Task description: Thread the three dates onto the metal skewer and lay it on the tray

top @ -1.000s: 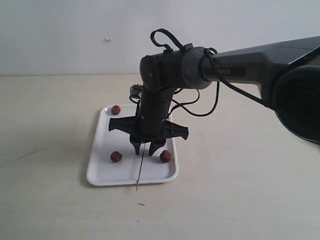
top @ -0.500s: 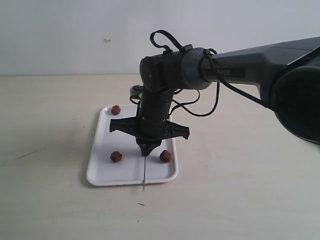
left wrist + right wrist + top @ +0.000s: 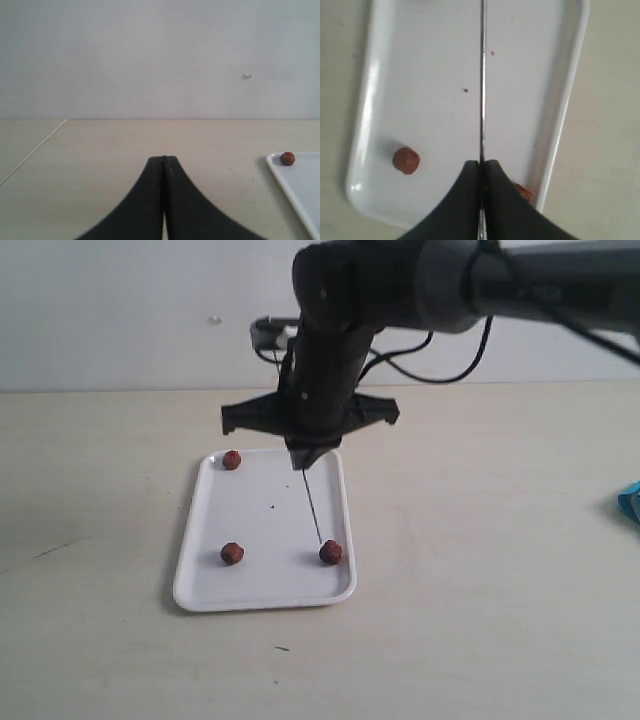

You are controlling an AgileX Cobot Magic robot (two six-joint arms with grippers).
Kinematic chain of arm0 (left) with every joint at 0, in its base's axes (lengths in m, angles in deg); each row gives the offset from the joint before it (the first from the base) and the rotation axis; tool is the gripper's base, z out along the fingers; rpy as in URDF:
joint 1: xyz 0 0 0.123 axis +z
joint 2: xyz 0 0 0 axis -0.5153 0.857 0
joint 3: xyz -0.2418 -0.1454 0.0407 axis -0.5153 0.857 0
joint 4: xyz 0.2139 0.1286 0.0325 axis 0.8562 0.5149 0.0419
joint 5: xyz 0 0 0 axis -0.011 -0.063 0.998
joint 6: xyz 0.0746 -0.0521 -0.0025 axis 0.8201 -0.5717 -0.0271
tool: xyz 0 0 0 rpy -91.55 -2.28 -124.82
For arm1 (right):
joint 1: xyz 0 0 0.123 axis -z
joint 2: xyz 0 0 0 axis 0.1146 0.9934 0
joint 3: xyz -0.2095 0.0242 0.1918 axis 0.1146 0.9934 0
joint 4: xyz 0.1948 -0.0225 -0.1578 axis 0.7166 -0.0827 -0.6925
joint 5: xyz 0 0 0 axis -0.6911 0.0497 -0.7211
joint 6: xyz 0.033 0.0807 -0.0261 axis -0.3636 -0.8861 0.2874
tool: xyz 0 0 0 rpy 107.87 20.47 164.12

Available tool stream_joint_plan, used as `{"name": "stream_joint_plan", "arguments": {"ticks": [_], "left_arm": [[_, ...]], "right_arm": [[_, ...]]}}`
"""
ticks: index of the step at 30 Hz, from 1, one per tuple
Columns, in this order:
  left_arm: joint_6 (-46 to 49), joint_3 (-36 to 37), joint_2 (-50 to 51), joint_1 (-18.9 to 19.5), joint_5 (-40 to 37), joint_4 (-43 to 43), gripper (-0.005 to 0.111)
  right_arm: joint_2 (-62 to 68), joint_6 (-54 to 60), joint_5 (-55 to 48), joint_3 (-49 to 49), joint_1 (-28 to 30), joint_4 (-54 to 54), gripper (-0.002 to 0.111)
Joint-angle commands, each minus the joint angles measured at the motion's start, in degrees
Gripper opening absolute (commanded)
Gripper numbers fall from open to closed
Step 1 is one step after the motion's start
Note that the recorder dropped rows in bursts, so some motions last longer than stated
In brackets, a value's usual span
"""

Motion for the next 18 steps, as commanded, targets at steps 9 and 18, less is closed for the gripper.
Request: {"name": "stream_joint_plan", "arguments": {"ticks": [9,18], "left_arm": [[0.26,-0.03,-0.24,0.12,-0.02,-0.33,0.000],[0.26,-0.03,-0.24,0.12,-0.02,-0.33,0.000]], "right_arm": [[-27.76,13.11,-5.89,13.92,-0.27,-0.76,0.000],[-49.28,13.93,-7.81,31.20,-0.27,2.28,0.000]]}}
